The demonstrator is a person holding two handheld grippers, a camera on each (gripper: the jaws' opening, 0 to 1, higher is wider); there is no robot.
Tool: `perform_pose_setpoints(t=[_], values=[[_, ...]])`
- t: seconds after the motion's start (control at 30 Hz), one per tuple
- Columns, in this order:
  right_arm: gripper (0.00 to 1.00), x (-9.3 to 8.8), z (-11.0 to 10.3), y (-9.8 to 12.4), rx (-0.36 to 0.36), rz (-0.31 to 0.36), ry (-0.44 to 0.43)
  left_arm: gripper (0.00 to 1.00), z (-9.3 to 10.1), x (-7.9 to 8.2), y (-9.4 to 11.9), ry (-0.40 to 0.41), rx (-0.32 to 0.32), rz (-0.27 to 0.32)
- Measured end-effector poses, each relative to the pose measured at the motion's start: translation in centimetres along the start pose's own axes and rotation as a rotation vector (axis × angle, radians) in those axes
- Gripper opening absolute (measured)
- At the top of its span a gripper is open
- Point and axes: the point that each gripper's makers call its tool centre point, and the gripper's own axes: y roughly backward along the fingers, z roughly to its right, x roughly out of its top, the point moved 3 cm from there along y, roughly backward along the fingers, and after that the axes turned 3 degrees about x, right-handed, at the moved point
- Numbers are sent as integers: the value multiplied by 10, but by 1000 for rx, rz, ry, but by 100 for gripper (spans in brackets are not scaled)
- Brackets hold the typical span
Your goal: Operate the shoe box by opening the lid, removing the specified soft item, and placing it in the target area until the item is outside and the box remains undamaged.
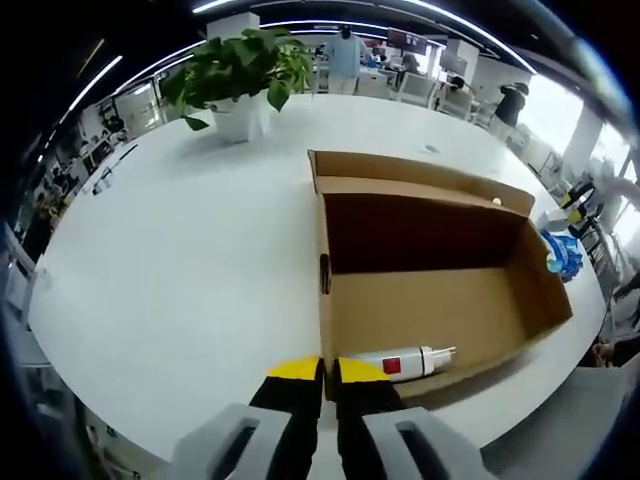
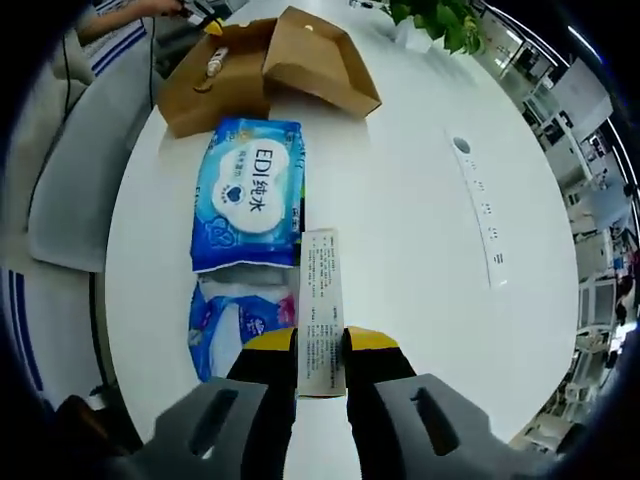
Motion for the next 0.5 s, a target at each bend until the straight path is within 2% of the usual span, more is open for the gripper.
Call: perform_pose_setpoints(t=[0.2,0.5], values=[[15,-13,3,-6,0,-33,-7,3,2,0,1,3,3,0],[15,-31,6,-15,-6,-125,39,3,2,-1,1,10,3,3]])
